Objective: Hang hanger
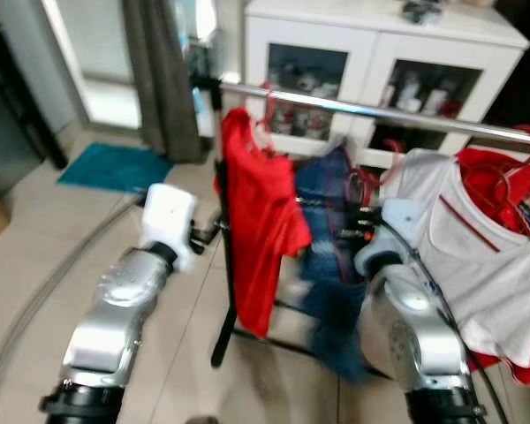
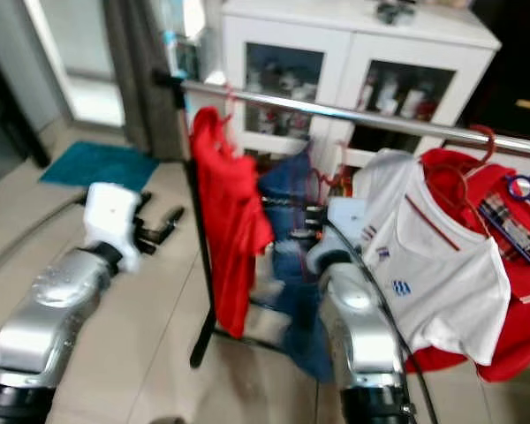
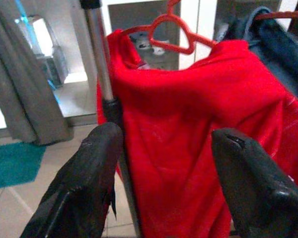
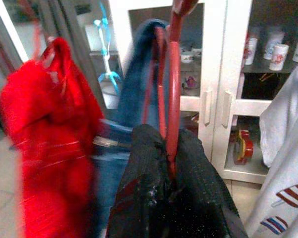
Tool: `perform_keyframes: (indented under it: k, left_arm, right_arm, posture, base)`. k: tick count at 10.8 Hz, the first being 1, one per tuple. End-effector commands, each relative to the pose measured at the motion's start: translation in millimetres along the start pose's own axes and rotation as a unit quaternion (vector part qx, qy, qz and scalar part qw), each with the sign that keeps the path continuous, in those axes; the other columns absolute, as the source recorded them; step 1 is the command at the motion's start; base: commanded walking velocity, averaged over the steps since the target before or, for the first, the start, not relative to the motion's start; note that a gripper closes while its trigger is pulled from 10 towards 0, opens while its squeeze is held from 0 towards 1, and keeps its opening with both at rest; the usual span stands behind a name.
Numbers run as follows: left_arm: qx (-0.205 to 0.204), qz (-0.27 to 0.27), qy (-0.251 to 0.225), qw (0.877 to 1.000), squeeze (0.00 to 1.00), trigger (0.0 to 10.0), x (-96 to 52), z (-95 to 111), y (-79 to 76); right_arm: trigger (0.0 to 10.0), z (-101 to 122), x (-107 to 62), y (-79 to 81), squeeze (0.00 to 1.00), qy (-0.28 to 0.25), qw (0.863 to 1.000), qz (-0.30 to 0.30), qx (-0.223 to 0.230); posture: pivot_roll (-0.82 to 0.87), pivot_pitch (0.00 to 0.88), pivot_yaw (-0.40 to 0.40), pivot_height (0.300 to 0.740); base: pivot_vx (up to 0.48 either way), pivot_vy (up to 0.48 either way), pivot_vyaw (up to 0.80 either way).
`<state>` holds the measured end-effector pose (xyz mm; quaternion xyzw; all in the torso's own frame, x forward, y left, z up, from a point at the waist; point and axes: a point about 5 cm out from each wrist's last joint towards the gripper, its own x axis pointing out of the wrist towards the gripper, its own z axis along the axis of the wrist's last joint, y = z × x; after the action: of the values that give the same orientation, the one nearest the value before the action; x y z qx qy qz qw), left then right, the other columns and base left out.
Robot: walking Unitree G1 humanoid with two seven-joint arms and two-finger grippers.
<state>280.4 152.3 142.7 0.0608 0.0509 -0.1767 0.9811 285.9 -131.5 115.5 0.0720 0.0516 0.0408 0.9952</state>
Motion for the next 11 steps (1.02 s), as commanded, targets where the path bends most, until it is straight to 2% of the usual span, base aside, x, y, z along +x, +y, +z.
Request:
perform_keyframes:
  k: [1, 3, 4, 6, 8, 10, 11]
  left_arm:
    - [0.002, -0.018, -0.008, 1.000, 0.00, 10.0, 2.5, 3.8, -9.0]
    - [0.000, -0.026, -0.012, 1.000, 0.00, 10.0, 0.5, 3.9, -10.1]
    - [0.012, -0.038, -0.012, 0.999, 0.00, 10.0, -0.4, 4.8, -10.1]
    - [0.044, -0.098, -0.014, 0.994, 0.00, 10.0, -5.2, 8.2, -11.9]
    - [0.082, -0.153, 0.004, 0.985, 0.00, 10.0, -9.9, 7.2, -13.7]
    - [0.097, -0.178, 0.013, 0.979, 0.00, 10.0, -13.3, 6.6, -12.7]
    - [0.104, -0.186, 0.020, 0.977, 0.00, 10.0, -14.9, 5.8, -11.2]
  right_arm:
    - [10.0, 17.2, -0.1, -10.6, 0.00, -0.043, 0.999, -0.020, 0.010]
    - [10.0, 24.4, 0.8, -11.3, 0.00, -0.062, 0.998, -0.011, -0.005]
    - [10.0, 28.3, 2.2, -11.8, 0.00, -0.072, 0.997, -0.010, -0.012]
    - [10.0, 34.4, 7.5, -9.9, 0.00, -0.078, 0.997, 0.002, -0.018]
    - [10.0, 39.7, 24.8, -1.6, 0.00, -0.057, 0.997, 0.025, -0.034]
    - [10.0, 45.5, 43.7, 5.3, 0.00, -0.033, 0.998, 0.043, -0.034]
    - [10.0, 45.7, 54.4, 9.7, 0.00, -0.008, 0.997, 0.056, -0.051]
  posture:
    - [0.10, 0.016, -0.024, 0.740]
    - [0.10, 0.015, -0.027, 0.740]
    - [0.11, 0.017, -0.031, 0.740]
    - [0.11, 0.024, -0.034, 0.740]
    - [0.10, 0.030, -0.033, 0.740]
    - [0.10, 0.033, -0.032, 0.740]
    - [0.11, 0.036, -0.034, 0.740]
  base:
    - [0.326, 0.000, 0.00]
    - [0.000, 0.000, 0.00]
    - [0.000, 0.000, 0.00]
    - [0.000, 0.000, 0.00]
    - [0.000, 0.000, 0.00]
    - [0.000, 0.000, 0.00]
    - [0.000, 0.000, 0.00]
